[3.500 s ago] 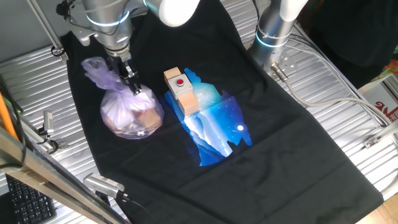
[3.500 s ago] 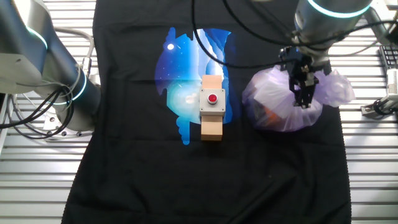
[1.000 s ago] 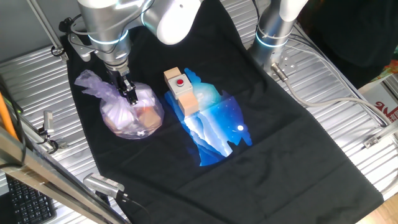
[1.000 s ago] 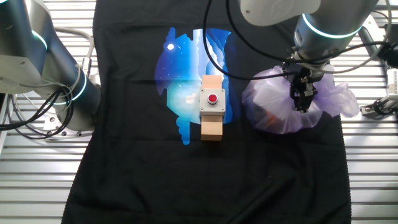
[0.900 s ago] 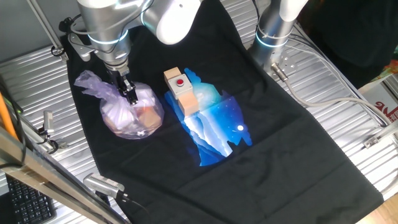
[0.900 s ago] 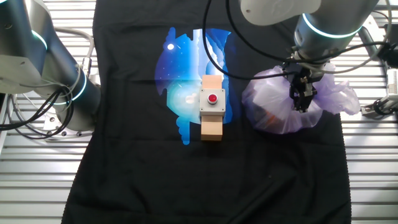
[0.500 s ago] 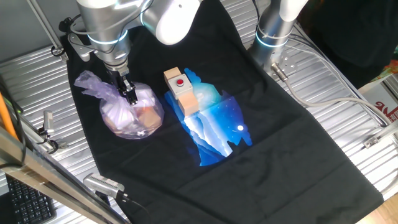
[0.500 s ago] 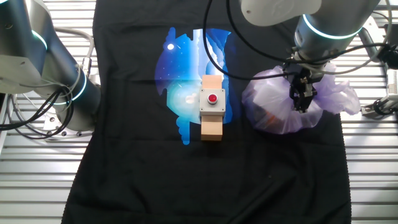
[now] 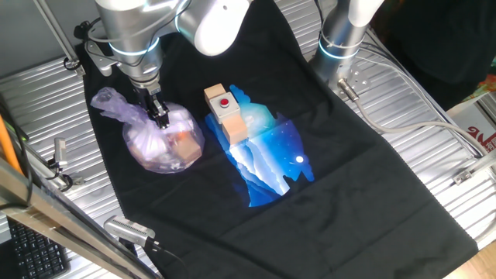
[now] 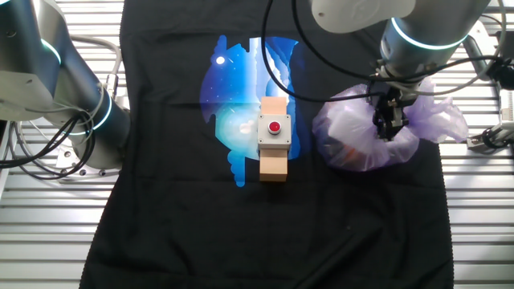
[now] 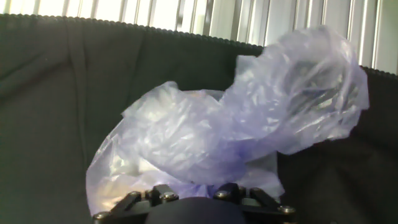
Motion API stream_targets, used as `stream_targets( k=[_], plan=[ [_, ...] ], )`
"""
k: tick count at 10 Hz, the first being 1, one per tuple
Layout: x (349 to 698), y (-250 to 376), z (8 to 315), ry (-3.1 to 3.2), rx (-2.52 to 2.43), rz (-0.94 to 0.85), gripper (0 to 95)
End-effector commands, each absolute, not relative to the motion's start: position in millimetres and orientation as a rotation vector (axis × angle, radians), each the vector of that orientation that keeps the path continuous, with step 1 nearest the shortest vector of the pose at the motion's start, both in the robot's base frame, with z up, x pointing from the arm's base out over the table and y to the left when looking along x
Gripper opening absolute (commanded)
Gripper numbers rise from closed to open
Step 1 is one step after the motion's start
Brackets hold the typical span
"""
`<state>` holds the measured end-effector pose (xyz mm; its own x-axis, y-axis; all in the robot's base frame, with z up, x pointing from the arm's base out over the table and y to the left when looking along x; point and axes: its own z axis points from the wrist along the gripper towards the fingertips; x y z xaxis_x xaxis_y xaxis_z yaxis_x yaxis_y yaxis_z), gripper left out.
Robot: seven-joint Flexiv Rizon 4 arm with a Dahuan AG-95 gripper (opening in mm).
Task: Pick up a bag of things
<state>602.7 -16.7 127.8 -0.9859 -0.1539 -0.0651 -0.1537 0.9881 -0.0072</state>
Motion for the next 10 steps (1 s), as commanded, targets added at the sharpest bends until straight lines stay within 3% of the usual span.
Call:
stream_targets(
  k=[1, 10],
  plan=[
    [602.7, -16.7, 127.7, 3.068, -0.234, 0.001, 0.0],
    [602.7, -16.4, 127.6, 3.069, -0.226, 0.002, 0.0]
  ],
)
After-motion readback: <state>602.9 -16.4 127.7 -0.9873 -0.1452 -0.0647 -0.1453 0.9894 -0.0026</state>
